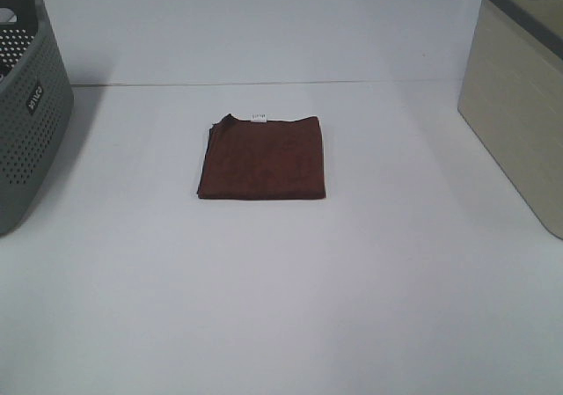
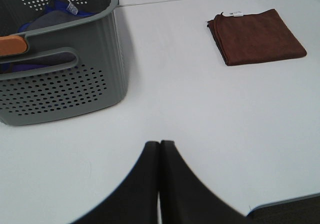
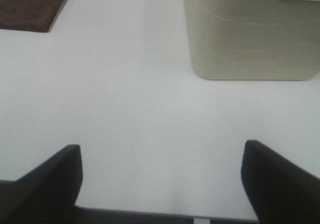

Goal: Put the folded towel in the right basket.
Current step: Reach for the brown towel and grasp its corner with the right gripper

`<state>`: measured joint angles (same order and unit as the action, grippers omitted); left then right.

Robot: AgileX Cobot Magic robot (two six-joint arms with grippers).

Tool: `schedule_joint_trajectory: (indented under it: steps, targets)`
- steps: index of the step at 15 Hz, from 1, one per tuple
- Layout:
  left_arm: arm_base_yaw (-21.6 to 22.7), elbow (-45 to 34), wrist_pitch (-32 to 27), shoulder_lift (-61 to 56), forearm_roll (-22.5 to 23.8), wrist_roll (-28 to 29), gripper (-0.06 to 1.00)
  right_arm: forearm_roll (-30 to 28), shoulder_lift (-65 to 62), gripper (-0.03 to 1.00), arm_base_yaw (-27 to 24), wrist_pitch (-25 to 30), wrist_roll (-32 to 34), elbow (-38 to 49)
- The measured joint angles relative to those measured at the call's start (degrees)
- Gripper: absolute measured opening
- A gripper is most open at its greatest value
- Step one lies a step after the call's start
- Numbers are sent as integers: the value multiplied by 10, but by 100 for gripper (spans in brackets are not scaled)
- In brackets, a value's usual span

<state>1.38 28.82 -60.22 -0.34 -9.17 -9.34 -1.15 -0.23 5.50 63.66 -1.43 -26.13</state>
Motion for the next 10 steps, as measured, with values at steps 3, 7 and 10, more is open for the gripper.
schedule_joint_trajectory:
  steps: [3,7,10]
  targets:
    - [0,0,0,0,0,0,0,0,0,84,0,0,0,0]
    - [0,0,0,0,0,0,0,0,0,84,0,0,0,0]
    - [0,0,0,0,0,0,0,0,0,84,0,0,0,0]
